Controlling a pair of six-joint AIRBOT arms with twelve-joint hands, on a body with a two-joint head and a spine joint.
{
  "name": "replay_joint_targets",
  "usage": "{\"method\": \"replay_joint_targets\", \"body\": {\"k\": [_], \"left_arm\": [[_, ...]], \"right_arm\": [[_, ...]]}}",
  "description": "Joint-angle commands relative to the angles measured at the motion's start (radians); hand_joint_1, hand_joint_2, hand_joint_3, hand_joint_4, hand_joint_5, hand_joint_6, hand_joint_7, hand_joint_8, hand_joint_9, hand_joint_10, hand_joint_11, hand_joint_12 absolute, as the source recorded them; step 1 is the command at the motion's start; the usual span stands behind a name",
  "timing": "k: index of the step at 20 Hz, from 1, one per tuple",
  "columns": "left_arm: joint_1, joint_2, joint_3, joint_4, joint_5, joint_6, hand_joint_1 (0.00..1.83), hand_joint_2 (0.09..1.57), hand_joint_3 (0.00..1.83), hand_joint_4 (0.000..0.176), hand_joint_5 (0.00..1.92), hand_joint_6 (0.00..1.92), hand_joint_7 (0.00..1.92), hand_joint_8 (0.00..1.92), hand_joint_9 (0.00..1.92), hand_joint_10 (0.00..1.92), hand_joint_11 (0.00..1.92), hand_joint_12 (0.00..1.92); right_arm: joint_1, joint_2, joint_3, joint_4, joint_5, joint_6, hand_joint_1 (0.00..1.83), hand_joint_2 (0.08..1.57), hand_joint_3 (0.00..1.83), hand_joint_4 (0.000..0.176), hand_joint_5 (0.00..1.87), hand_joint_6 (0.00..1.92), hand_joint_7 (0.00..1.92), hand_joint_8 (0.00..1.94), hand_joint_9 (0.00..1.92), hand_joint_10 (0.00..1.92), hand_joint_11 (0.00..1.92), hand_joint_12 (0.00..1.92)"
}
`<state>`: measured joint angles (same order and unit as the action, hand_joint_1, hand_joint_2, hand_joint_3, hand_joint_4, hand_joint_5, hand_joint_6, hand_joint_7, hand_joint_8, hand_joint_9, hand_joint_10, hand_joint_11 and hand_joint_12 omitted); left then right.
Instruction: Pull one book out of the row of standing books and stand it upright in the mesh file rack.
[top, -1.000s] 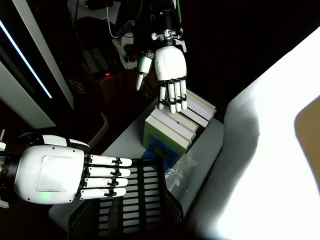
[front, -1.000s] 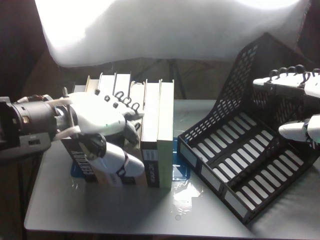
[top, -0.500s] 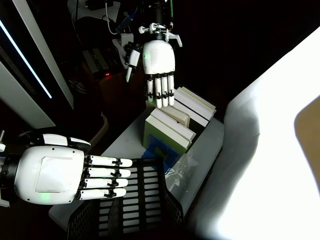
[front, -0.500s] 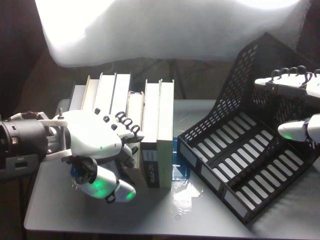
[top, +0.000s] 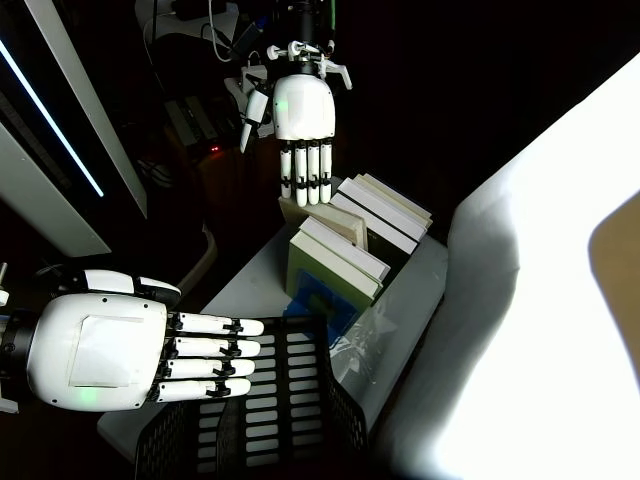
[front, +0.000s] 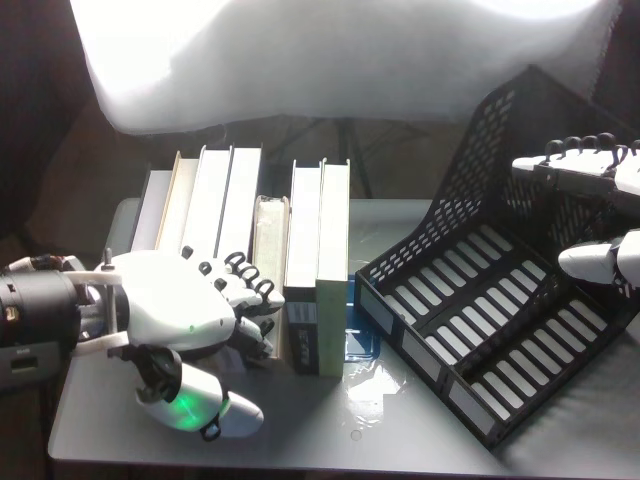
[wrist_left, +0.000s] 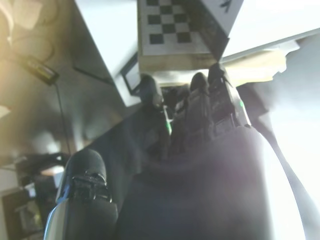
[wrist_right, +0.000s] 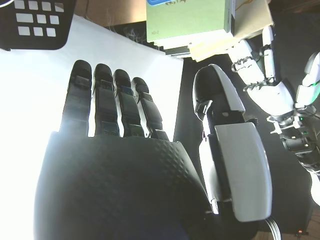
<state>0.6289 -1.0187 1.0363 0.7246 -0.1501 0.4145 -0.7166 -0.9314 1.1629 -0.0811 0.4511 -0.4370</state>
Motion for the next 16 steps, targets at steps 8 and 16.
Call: {"method": "replay_joint_targets", "body": {"k": [8,16], "left_arm": [[0.036,0.037,-0.045,-0.002,-0.064,0.001,0.02,1.26,0.01,0.0,0.62,0.06,0.0,0.0,0.0,0.0,0.0,0.0],[0.083,0.065,-0.08,-0.001,-0.119,0.001,0.0,1.26,0.0,0.0,0.41,0.0,0.0,0.0,0.0,0.0,0.0,0.0]], "right_arm": [[-0.008,0.003,0.003,0.026,0.1,0.007,0.55,1.34,0.0,0.0,0.0,0.0,0.0,0.0,0.0,0.0,0.0,0.0],[-0.013,0.003,0.004,0.037,0.097,0.007,0.5,1.35,0.01,0.0,0.0,0.0,0.0,0.0,0.0,0.0,0.0,0.0]]}}
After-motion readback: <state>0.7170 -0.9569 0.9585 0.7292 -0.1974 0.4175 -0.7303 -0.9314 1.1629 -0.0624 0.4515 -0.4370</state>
